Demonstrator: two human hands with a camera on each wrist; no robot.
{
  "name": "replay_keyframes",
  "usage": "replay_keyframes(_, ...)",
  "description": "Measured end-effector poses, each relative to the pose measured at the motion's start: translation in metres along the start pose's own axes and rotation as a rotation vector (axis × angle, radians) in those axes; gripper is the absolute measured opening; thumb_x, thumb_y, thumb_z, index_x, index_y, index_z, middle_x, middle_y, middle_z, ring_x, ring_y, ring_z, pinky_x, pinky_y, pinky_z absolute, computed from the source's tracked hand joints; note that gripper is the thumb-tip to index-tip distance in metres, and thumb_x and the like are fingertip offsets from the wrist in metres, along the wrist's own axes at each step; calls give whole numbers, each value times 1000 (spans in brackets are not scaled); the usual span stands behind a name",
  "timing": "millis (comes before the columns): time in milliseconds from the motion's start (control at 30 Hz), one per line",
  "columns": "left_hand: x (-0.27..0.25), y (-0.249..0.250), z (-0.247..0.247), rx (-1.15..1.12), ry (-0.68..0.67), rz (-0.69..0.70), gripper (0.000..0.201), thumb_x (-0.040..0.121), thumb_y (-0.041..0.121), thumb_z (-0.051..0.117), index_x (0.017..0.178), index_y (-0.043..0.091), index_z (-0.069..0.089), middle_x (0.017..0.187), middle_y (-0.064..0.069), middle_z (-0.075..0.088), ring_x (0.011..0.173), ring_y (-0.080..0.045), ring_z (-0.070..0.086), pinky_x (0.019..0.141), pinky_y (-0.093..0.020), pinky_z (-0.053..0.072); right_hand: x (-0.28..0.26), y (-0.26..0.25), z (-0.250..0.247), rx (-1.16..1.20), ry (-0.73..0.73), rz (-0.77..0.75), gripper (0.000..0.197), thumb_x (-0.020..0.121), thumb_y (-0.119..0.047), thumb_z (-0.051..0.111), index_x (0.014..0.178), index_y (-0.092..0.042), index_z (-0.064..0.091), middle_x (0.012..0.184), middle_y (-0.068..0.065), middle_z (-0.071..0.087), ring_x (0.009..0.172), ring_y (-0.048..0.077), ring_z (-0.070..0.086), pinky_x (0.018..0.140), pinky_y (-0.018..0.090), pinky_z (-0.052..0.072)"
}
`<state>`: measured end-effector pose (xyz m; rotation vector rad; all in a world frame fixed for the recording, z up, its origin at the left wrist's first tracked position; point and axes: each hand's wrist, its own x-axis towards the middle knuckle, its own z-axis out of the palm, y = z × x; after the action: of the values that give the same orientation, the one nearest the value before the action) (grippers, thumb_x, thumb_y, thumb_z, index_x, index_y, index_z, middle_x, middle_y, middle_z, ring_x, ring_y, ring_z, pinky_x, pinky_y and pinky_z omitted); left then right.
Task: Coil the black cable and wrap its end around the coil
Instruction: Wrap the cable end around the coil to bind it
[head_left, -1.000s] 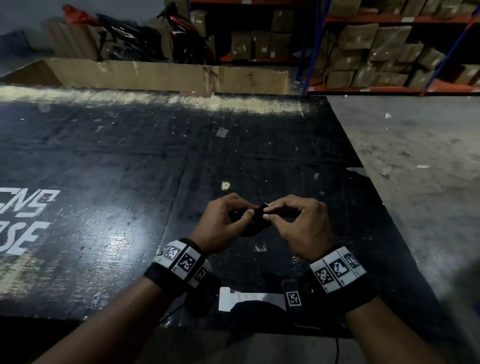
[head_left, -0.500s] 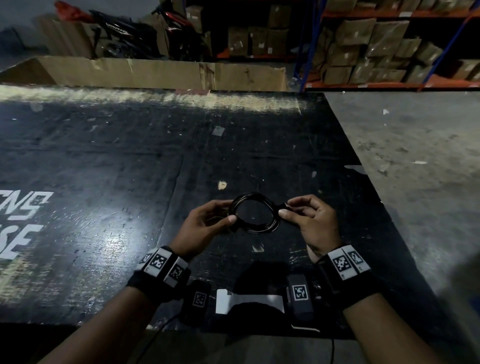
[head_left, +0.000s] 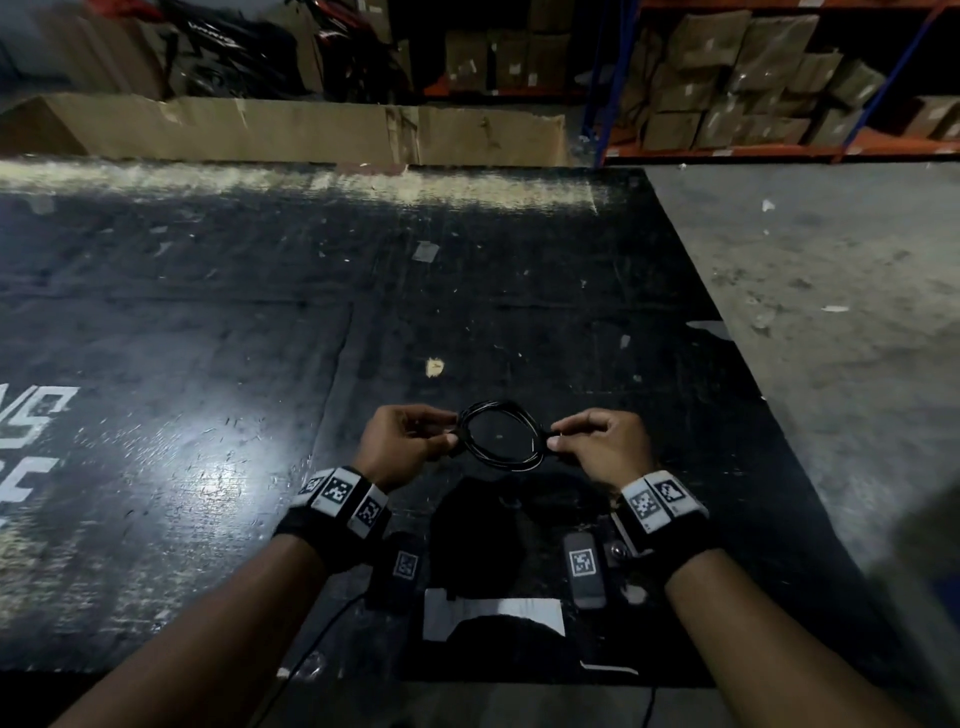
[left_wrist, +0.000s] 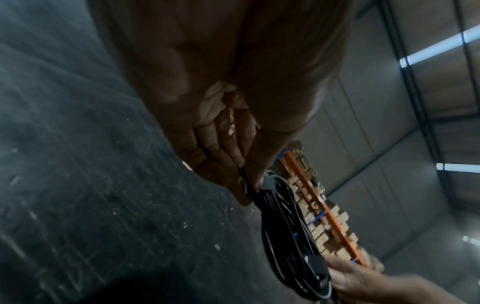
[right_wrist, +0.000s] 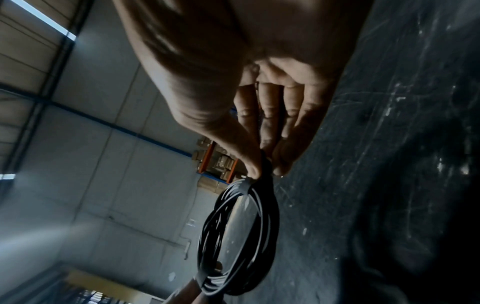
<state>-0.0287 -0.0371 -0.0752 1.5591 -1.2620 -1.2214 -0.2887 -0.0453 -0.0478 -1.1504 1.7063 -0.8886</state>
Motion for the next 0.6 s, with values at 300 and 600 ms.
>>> replay_keyframes(300, 50, -23, 21, 217, 44, -115, 25, 80, 10, 85, 95, 29, 81, 92, -7, 83, 79, -17, 74, 84, -30, 61, 44, 10, 21, -131, -29, 99, 15, 71, -2, 85, 73, -16, 79, 64, -1, 75, 53, 8, 67, 54, 17, 53)
replay_keyframes(600, 40, -23, -37, 298, 124, -88, 13, 79, 36, 77, 84, 48, 81, 87, -8, 81, 80, -17, 79, 82, -36, 65, 52, 26, -18, -248, -14, -62, 11, 78, -17, 83, 71, -25, 78, 80, -2, 78, 81, 18, 74, 77, 29, 58)
